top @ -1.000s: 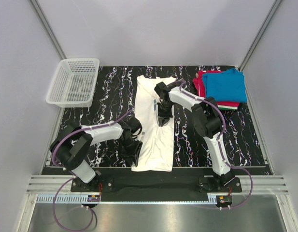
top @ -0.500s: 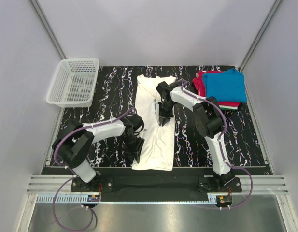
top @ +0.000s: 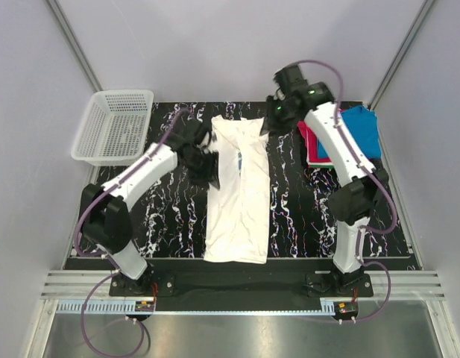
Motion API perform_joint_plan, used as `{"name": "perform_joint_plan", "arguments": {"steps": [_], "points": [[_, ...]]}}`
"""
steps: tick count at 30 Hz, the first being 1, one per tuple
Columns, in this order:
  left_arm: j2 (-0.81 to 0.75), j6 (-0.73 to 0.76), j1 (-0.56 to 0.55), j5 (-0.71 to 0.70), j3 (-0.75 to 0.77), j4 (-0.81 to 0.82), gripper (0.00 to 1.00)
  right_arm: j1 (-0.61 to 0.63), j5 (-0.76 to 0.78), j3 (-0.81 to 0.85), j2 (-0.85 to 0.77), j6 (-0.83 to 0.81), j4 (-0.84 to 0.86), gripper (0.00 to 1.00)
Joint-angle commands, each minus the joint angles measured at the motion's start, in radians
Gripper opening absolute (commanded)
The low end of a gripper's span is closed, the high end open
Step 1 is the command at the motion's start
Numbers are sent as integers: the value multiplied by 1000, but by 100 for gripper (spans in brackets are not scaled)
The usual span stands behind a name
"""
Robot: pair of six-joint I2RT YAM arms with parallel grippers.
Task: Fold and stack the t-shirts
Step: Fold the tshirt
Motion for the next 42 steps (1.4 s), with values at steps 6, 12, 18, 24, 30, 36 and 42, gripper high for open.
{"name": "perform_joint_plan", "arguments": {"steps": [6,12,18,24,30,36,42], "points": [[410,-50,199,-29,644,-1,49,-224,-167,531,423,-76,-96,39],[654,-99,230,37,835,34,45,-250,-277,561,620,7,16,38],[752,-127,225,102,905,66,45,-250,-325,494,631,38,108,38],[771,-135,222,136,907,94,46,-250,-325,476,590,28,110,39],[811,-149,213,168,910,120,46,-250,-353,476,608,41,124,39],[852,-132,209,166,905,121,46,-239,-336,436,654,30,124,37],[878,-123,205,186,893,123,46,-240,-316,421,708,18,125,38]]}}
